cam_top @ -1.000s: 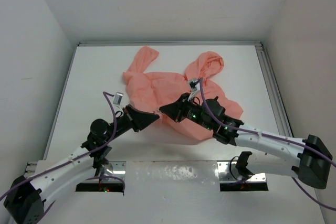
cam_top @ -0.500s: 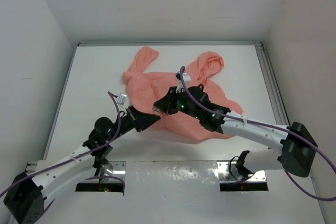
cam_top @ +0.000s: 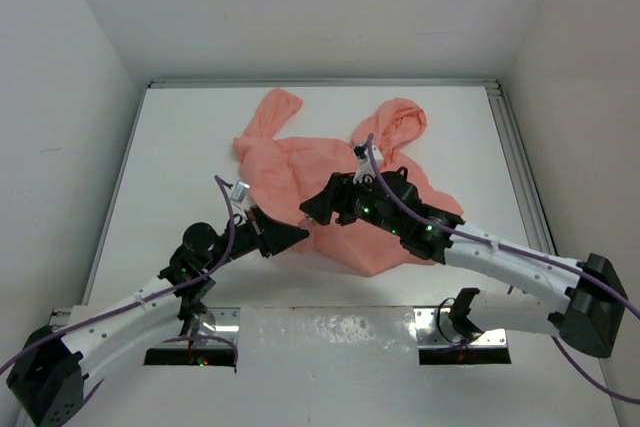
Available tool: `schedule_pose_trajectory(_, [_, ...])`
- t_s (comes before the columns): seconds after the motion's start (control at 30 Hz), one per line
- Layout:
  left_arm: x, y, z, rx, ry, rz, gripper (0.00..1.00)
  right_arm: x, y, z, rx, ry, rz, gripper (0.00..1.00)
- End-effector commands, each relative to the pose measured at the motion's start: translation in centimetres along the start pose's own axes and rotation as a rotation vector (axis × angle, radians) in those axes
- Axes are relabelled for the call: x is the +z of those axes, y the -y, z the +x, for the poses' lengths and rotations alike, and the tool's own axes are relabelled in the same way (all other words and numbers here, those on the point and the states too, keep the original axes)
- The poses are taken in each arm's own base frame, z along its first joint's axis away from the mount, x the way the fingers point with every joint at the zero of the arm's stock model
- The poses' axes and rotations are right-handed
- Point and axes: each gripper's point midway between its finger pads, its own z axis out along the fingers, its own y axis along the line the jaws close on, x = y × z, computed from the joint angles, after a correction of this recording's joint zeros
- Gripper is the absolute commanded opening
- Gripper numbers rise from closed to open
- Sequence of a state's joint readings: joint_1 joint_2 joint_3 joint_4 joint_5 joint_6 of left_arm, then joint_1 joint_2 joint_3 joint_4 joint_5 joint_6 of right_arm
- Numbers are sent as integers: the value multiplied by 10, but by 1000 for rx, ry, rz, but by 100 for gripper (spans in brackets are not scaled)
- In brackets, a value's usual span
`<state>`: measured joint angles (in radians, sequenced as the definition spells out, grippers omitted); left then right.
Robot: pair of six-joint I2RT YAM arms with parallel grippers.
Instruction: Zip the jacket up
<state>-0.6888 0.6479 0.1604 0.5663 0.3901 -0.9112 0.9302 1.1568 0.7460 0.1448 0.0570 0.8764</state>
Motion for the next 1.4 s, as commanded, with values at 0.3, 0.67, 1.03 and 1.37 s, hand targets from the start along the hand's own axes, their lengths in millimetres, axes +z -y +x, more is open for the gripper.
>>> schedule_pose_trajectory(0.3, [0,10,14,52,-106,46,0,-85,-8,47,-3,-172,-160,48])
schedule_pose_trajectory(0.67, [-6,13,19,40,-125,51,0,-60,5,75,-260,-355,-181,33])
schedule_pose_trajectory(1.03, [-5,13,20,55,-145,43,0,-47,-9,75,-333,-380,-272,45])
schedule_pose_trajectory(1.37, [-6,13,20,59,-145,45,0,-38,-12,87,-330,-440,-319,46])
